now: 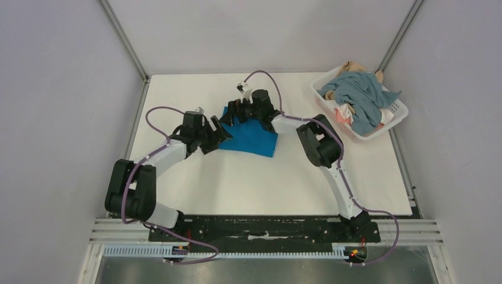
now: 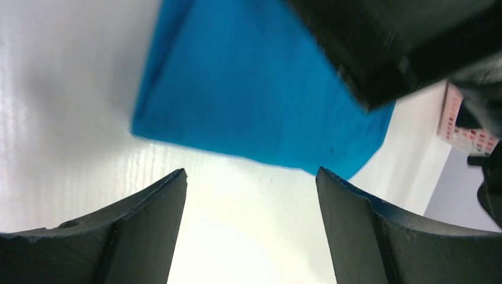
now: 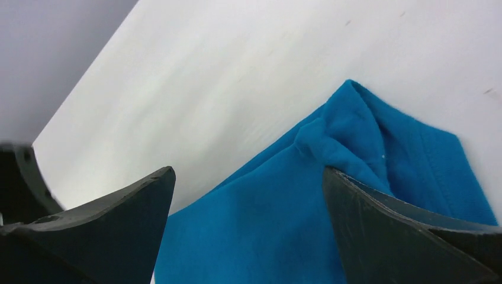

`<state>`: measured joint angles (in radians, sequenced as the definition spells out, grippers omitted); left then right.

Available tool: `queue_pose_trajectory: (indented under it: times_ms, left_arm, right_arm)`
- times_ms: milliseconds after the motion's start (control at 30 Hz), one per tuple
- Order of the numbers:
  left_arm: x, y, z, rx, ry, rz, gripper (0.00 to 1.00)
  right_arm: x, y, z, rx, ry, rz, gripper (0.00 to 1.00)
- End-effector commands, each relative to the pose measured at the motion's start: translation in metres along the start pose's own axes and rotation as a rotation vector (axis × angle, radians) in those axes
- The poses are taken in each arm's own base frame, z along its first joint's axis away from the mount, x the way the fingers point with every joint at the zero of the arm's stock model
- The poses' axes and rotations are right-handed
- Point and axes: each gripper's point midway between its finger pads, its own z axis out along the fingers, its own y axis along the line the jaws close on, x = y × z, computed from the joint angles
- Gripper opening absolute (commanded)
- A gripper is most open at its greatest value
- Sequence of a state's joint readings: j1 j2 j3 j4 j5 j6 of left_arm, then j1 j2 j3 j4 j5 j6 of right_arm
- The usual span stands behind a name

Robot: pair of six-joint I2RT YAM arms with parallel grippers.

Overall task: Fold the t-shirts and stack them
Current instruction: Smooth out wrinkles on the folded tshirt, then put the neatly folded tshirt into the corner of the board with the left arm

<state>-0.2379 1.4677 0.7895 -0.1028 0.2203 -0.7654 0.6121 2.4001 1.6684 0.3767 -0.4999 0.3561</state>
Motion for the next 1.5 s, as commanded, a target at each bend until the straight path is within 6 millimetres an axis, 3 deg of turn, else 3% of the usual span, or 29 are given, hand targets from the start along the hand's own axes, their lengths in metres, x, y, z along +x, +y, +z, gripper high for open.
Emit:
queue_pose_trajectory:
  times_ms: [0, 200, 333, 433, 567, 667, 800, 933, 1033, 1100, 1200, 1367, 1467]
  left_arm:
    - [0.006, -0.016, 0.001, 0.074, 0.030, -0.016, 0.87]
    - [-0.022, -0.032, 0.020, 0.115, -0.048, 0.003, 0.87]
    - [-0.041, -0.053, 0.055, 0.176, -0.030, 0.017, 0.87]
    - [-0.030, -0.045, 0.085, 0.159, 0.065, -0.025, 0.87]
    - [0.002, -0.030, 0.103, 0.153, 0.193, -0.087, 0.87]
    - [0.021, -0.011, 0.097, 0.101, 0.239, -0.095, 0.87]
    - [0.041, 0.009, 0.067, 0.023, 0.245, -0.066, 0.87]
    - [0.073, 0.020, 0.036, -0.019, 0.275, -0.026, 0.87]
    - [0.088, 0.017, 0.021, -0.004, 0.278, 0.005, 0.87]
    - [0.080, 0.011, 0.012, 0.001, 0.246, 0.024, 0.88]
    - [0.053, -0.001, -0.003, -0.006, 0.148, 0.086, 0.88]
    - [-0.001, -0.007, -0.017, -0.118, 0.000, 0.201, 0.87]
    - [-0.019, -0.004, 0.001, -0.129, -0.040, 0.243, 0.88]
  right_arm:
    - [-0.050, -0.023, 0.007, 0.051, -0.161, 0.018, 0.98]
    - [-0.067, -0.016, -0.003, -0.028, -0.252, 0.069, 0.98]
    - [-0.065, -0.028, -0.002, -0.003, -0.256, 0.112, 0.98]
    - [-0.050, -0.034, 0.000, -0.009, -0.229, 0.153, 0.98]
    - [-0.025, -0.051, 0.005, 0.023, -0.190, 0.197, 0.98]
    - [-0.020, -0.058, 0.006, 0.022, -0.185, 0.229, 0.98]
    - [-0.024, -0.058, 0.001, 0.030, -0.180, 0.223, 0.98]
    - [-0.056, -0.041, -0.011, 0.028, -0.191, 0.170, 0.98]
    - [-0.094, -0.021, -0.031, 0.035, -0.226, 0.095, 0.98]
    - [-0.113, -0.005, -0.050, 0.046, -0.245, 0.052, 0.98]
    - [-0.119, 0.009, -0.086, 0.099, -0.246, -0.022, 0.98]
    - [-0.079, 0.016, -0.165, 0.257, -0.212, -0.089, 0.98]
    - [-0.035, 0.015, -0.208, 0.346, -0.174, -0.093, 0.98]
